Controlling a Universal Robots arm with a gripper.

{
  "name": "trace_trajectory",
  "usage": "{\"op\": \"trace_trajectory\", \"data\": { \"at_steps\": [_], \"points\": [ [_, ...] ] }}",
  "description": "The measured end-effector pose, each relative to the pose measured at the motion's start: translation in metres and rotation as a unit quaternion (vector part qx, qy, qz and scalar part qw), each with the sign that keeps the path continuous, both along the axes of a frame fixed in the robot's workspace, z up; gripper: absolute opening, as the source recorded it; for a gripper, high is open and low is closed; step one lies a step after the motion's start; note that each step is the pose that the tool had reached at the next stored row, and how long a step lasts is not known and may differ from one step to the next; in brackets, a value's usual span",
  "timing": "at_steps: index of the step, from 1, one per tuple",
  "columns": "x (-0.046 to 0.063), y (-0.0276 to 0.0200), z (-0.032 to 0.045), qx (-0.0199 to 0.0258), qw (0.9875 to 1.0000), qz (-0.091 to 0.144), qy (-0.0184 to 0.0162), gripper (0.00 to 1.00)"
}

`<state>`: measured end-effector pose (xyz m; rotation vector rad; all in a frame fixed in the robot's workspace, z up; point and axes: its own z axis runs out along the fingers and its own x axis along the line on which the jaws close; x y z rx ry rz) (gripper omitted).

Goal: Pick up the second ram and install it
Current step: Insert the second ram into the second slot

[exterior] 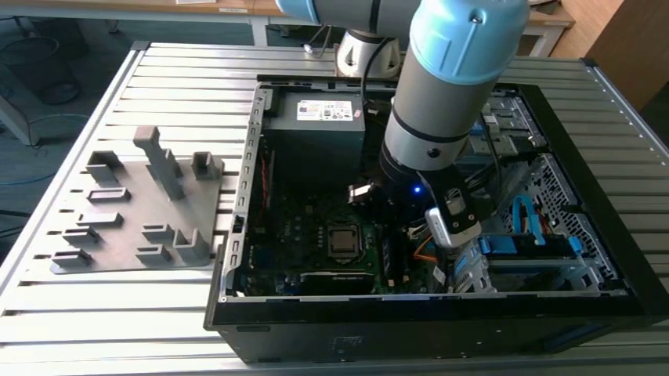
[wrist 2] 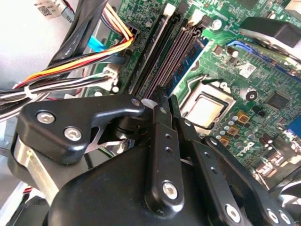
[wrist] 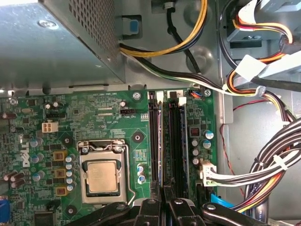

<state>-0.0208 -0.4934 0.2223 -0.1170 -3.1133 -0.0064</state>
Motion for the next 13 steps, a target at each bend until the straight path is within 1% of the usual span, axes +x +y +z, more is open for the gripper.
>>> {"op": "trace_trajectory", "data": {
  "at_steps": [4, 13],
  "points": [
    [0.0000, -0.0001, -0.0004, -0.0020, 1.0000, -0.004, 0.0000, 0.14],
    [0.0000, 0.0008, -0.0020, -0.0019, 1.0000, 0.003, 0.0000, 0.14]
  ]
}}
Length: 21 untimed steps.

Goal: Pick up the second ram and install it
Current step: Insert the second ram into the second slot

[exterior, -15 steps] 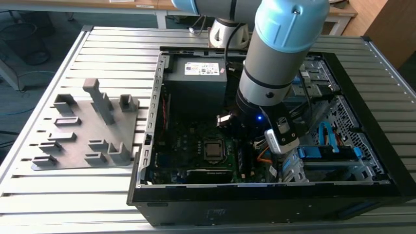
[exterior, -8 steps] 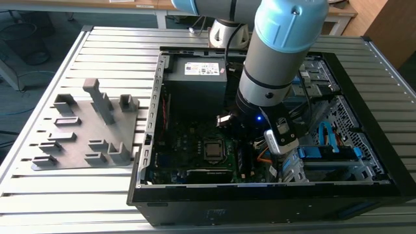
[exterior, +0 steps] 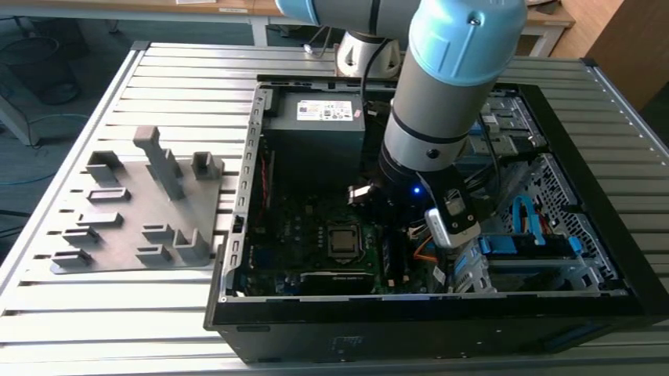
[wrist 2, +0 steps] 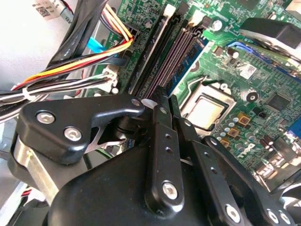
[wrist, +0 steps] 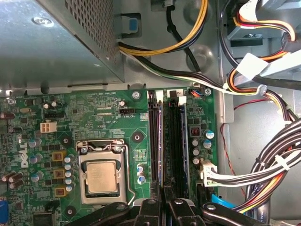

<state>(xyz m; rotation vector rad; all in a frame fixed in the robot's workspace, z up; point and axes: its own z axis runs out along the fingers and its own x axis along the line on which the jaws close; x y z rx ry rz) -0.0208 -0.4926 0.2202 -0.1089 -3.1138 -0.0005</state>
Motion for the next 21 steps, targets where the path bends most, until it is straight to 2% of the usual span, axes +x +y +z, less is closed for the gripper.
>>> {"op": "trace_trajectory", "data": {
  "at_steps": [7, 14, 21],
  "points": [
    [0.0000, 0.0006, -0.0016, -0.0002, 1.0000, 0.005, 0.0000, 0.14],
    [0.0000, 0.0008, -0.0030, -0.0025, 1.0000, 0.006, 0.0001, 0.14],
    [0.0004, 0.0008, 0.0013, -0.0036, 1.0000, 0.007, 0.0002, 0.14]
  ]
}}
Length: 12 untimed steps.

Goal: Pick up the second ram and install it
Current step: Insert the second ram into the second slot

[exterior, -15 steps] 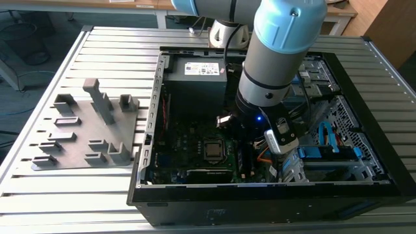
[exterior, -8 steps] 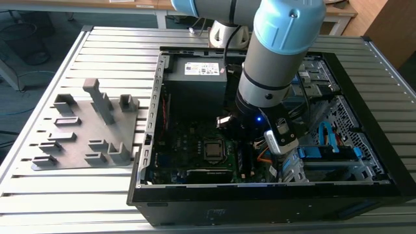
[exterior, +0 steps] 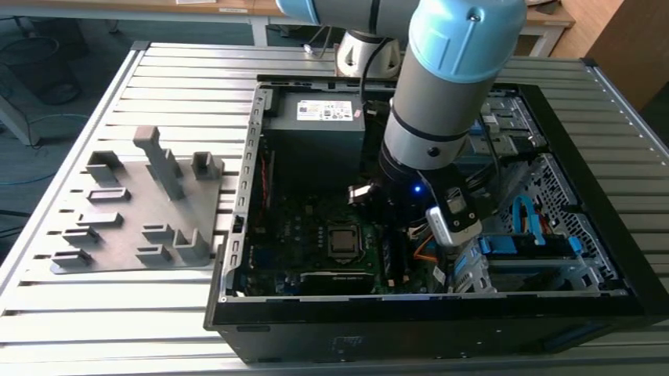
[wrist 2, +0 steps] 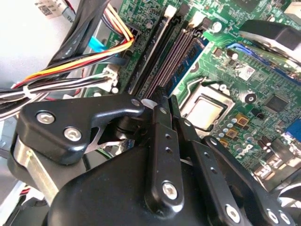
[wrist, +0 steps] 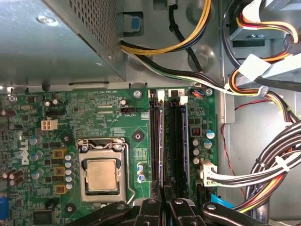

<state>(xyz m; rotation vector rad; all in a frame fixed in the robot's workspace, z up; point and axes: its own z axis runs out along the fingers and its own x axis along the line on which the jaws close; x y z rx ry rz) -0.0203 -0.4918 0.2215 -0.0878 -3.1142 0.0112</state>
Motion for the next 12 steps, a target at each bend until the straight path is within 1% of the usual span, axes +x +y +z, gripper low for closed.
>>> {"op": "trace_trajectory", "data": {
  "at_steps": [2, 4, 8, 12],
  "points": [
    [0.0017, -0.0001, 0.0000, 0.0000, 1.0000, 0.004, 0.0016, 0.14],
    [0.0028, -0.0001, -0.0002, 0.0000, 1.0000, 0.007, 0.0024, 0.14],
    [0.0032, 0.0000, -0.0020, 0.0003, 0.9999, 0.011, 0.0028, 0.14],
    [0.0037, -0.0001, -0.0039, 0.0002, 0.9998, 0.020, 0.0031, 0.14]
  ]
}}
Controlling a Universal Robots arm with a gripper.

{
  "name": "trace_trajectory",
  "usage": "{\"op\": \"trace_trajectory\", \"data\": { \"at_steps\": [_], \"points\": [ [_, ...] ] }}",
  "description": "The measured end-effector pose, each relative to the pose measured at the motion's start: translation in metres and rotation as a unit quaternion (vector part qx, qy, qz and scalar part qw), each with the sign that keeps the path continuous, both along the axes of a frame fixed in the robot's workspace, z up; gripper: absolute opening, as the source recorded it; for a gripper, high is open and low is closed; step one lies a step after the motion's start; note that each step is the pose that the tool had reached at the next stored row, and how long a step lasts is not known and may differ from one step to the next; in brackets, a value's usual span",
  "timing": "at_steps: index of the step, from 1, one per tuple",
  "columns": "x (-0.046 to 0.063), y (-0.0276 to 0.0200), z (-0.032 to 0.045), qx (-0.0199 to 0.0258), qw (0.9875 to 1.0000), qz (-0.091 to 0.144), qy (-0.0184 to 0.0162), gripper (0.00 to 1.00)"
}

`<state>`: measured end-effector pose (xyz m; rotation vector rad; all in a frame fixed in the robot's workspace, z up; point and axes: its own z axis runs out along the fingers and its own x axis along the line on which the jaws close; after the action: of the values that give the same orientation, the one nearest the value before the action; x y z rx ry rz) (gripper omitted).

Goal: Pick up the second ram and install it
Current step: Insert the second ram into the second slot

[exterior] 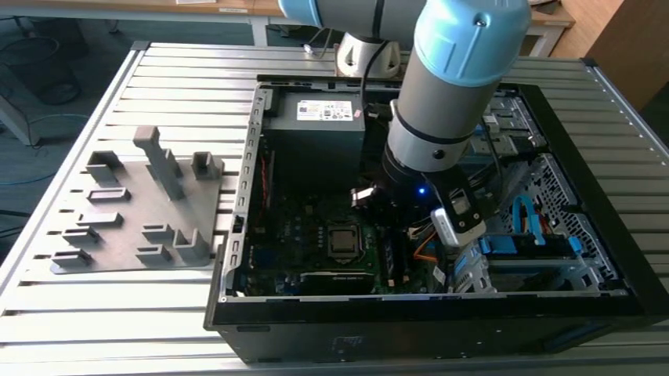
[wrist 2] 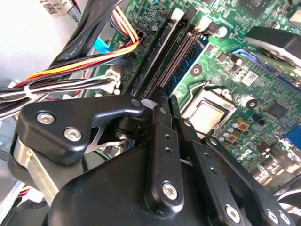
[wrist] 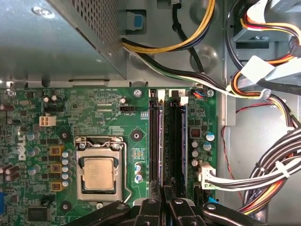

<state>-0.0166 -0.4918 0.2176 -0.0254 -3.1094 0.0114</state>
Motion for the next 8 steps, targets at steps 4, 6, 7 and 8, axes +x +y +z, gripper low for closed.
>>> {"op": "trace_trajectory", "data": {
  "at_steps": [4, 6, 7, 8],
  "points": [
    [0.0001, 0.0000, -0.0014, 0.0011, 1.0000, 0.004, 0.0001, 0.14],
    [0.0002, 0.0000, -0.0019, 0.0027, 1.0000, 0.005, 0.0001, 0.14],
    [0.0003, 0.0000, -0.0022, 0.0037, 1.0000, 0.005, 0.0000, 0.14],
    [0.0004, 0.0001, -0.0027, 0.0051, 1.0000, 0.005, 0.0000, 0.14]
  ]
}}
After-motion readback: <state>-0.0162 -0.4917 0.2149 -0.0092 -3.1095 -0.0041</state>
